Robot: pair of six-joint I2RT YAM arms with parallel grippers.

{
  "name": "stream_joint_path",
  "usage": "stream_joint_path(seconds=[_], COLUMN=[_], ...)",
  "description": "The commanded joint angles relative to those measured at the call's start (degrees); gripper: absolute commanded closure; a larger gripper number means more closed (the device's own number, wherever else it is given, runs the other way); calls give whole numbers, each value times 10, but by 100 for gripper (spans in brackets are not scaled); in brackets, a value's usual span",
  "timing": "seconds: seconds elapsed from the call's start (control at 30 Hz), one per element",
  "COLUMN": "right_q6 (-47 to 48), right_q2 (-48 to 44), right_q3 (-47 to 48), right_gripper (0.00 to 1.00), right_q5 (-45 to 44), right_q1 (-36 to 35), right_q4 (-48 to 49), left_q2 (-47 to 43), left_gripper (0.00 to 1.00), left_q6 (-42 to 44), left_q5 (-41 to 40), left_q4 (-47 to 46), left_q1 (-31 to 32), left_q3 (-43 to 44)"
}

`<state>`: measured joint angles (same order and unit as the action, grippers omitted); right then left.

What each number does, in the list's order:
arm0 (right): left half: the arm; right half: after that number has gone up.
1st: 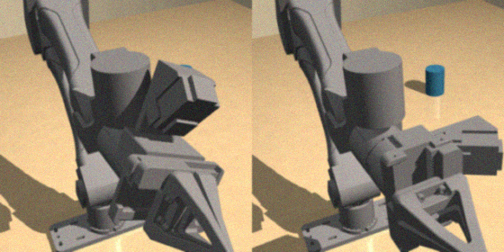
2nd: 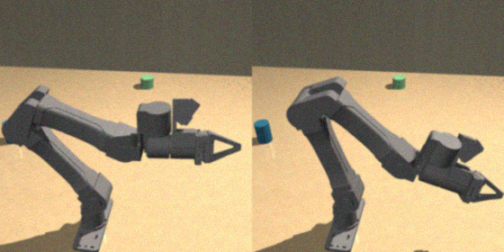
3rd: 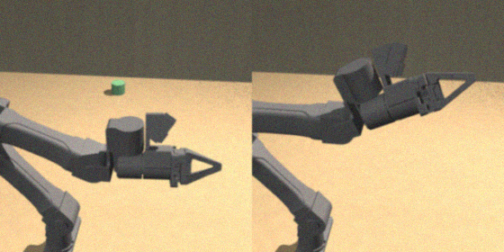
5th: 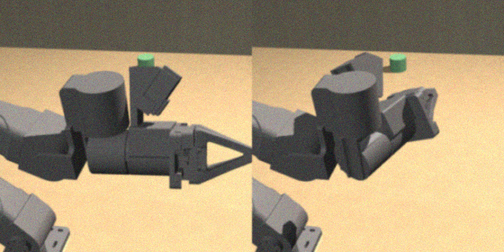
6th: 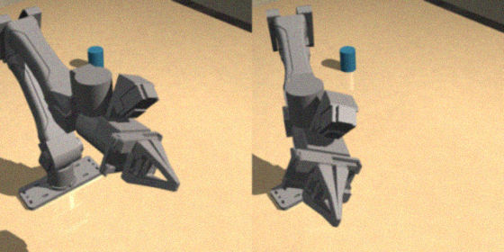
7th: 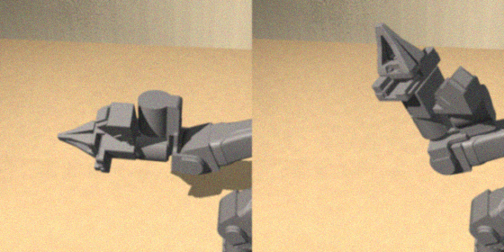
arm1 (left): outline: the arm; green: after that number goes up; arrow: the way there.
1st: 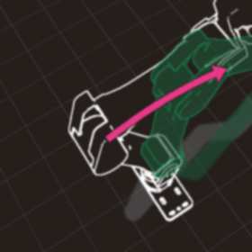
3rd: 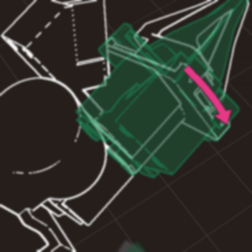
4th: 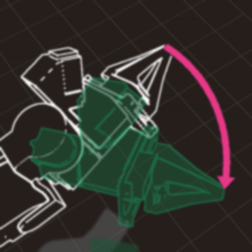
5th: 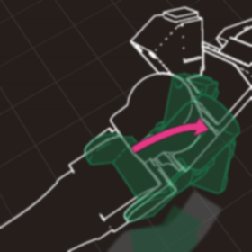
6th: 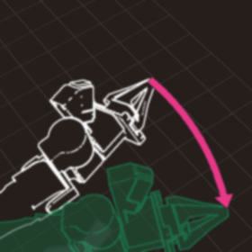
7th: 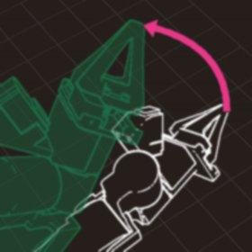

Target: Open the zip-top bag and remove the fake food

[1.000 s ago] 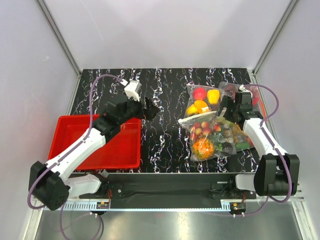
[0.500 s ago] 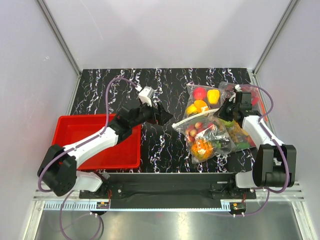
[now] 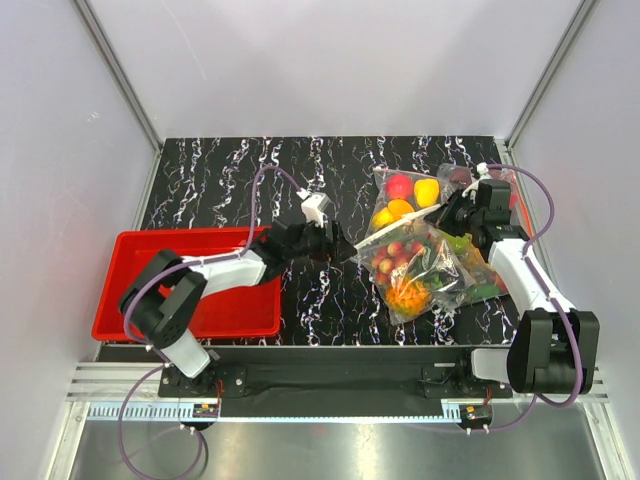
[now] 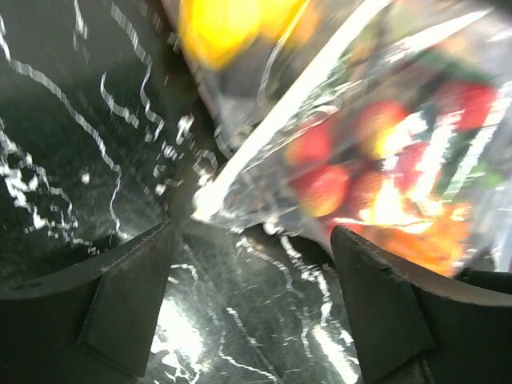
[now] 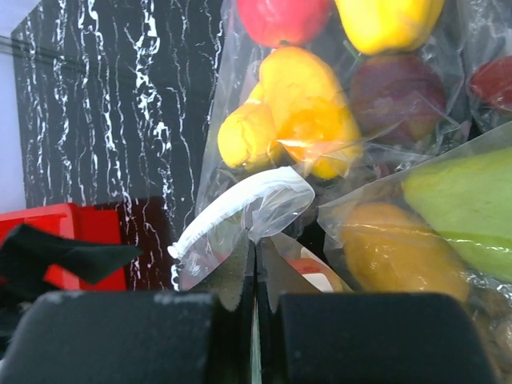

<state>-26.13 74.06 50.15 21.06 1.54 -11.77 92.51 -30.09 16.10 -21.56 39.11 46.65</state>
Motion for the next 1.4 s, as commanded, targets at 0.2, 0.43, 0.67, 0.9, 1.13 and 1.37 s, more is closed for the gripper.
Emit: stream_joint_path(seconds=[0.2, 0.43, 0.67, 0.9, 1.13, 1.37], right_q6=[-25, -30, -29, -18, 27, 137], right_q2=[-18, -17, -26, -23, -49, -84], right_q3=[-5, -8, -7, -3, 11, 104], right_gripper=[100, 100, 100, 100, 59, 23], right_q5=[50, 59, 62, 60, 57, 54], right_q1=[0, 0, 0, 0, 0, 0], right_q4=[42, 47, 47, 38, 19, 0], left_q2=[75, 121, 143, 120, 24, -52], left_gripper=[20, 21, 42, 100, 100, 100], left_q6=[-20, -37, -41, -47, 54, 193], left_q5=[31, 50, 64, 141, 188, 267], left_q4=[-108, -142, -146, -186, -68, 155], left_q1=[10, 11, 11, 10, 8, 4], left_q3=[46, 56, 62, 56, 72, 145])
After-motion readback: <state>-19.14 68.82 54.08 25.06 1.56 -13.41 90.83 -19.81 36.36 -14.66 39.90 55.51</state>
